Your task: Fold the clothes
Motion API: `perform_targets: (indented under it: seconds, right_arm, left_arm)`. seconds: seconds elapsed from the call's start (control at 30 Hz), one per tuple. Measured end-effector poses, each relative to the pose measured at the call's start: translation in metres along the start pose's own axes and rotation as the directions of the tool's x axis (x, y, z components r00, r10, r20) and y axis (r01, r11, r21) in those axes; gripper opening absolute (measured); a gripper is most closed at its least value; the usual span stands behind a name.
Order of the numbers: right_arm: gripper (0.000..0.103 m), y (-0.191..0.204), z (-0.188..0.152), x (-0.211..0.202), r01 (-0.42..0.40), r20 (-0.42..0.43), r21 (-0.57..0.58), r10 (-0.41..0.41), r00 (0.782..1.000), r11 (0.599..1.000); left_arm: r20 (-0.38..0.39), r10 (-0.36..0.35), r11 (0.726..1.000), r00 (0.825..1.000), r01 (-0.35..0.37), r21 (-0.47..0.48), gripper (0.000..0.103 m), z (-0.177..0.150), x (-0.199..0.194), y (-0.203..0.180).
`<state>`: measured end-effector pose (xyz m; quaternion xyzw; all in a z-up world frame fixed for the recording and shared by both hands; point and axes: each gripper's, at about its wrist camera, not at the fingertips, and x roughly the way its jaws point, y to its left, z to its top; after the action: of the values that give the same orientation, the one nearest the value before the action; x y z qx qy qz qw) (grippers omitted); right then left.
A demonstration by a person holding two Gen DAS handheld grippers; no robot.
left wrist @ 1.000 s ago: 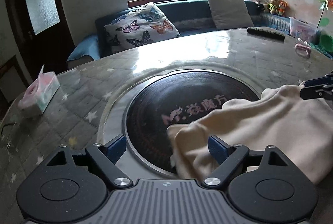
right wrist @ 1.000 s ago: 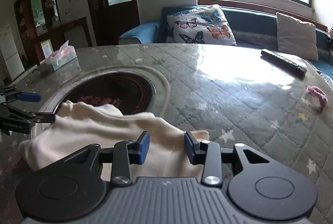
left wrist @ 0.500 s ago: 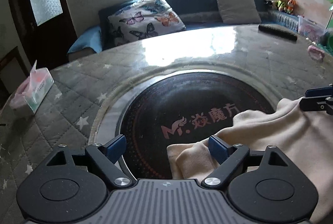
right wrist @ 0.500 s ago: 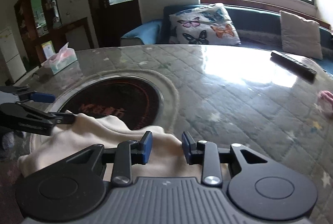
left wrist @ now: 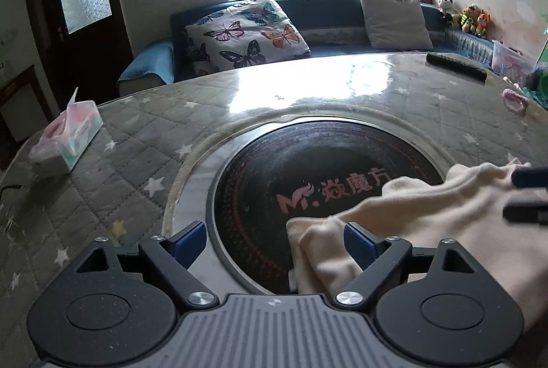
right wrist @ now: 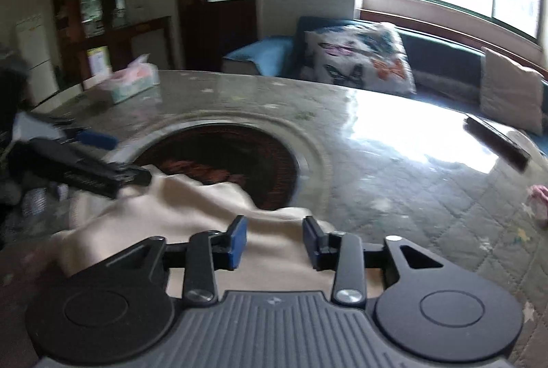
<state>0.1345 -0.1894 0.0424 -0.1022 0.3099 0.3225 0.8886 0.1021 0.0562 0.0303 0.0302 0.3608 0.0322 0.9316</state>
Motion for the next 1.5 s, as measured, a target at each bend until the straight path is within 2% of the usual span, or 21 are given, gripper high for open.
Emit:
perform_targets:
  seconds: [0.13, 0.27, 0.37, 0.53, 0.73, 0.93, 1.07, 1.13, 1.27, 1.4, 1.5]
  right_arm:
    - [0.039, 0.034, -0.005, -0.006, -0.066, 0.002, -0.081, 0.067, 0.998, 0.994]
    - [0.039, 0.069, -0.008, -0.006, -0.089, 0.023, -0.178, 0.095, 0.995, 0.98]
    - [0.039, 0.088, -0.011, 0.0, -0.121, 0.007, -0.218, 0.125, 0.992, 0.968]
    - [0.039, 0.112, -0.023, 0.008, -0.102, -0.025, -0.315, 0.099, 0.995, 0.943]
    - [0.04, 0.133, -0.02, -0.005, -0.13, -0.002, -0.377, 0.139, 0.99, 0.917]
    - [0.042, 0.16, -0.021, 0.007, -0.187, -0.034, -0.444, 0.192, 0.981, 0.876]
    - [0.039, 0.174, -0.026, 0.018, -0.177, -0.049, -0.482, 0.175, 0.983, 0.858]
    - [0.034, 0.175, -0.027, 0.022, -0.163, -0.05, -0.48, 0.158, 0.986, 0.862]
    - [0.008, 0.168, -0.023, 0.018, -0.158, -0.039, -0.428, 0.156, 0.987, 0.89]
    - [0.005, 0.149, -0.014, 0.009, -0.194, -0.022, -0.315, 0.198, 0.98, 0.929]
    - [0.005, 0.137, -0.008, -0.003, -0.21, 0.009, -0.262, 0.22, 0.976, 0.942]
  left_arm:
    - [0.005, 0.014, 1.0, 1.0, -0.013, -0.025, 0.091, -0.009, -0.014, 0.007]
    - [0.019, 0.029, 0.997, 0.999, -0.027, -0.069, 0.091, -0.016, -0.027, 0.017]
    - [0.025, 0.035, 0.994, 0.999, -0.032, -0.106, 0.091, -0.02, -0.036, 0.025]
    - [0.042, 0.033, 0.989, 0.999, -0.026, -0.143, 0.091, -0.025, -0.05, 0.035]
    - [0.037, -0.029, 0.974, 0.999, 0.036, -0.222, 0.091, -0.025, -0.053, 0.043]
    - [0.021, -0.1, 0.952, 0.995, 0.102, -0.29, 0.089, -0.027, -0.051, 0.043]
    - [0.007, -0.142, 0.936, 0.99, 0.137, -0.325, 0.089, -0.028, -0.048, 0.043]
    - [0.001, -0.165, 0.925, 0.986, 0.155, -0.347, 0.087, -0.029, -0.046, 0.043]
    - [-0.009, -0.218, 0.896, 0.976, 0.197, -0.399, 0.087, -0.031, -0.042, 0.042]
    - [-0.024, -0.268, 0.86, 0.963, 0.228, -0.456, 0.085, -0.032, -0.037, 0.039]
    - [-0.029, -0.313, 0.82, 0.949, 0.254, -0.512, 0.082, -0.032, -0.032, 0.038]
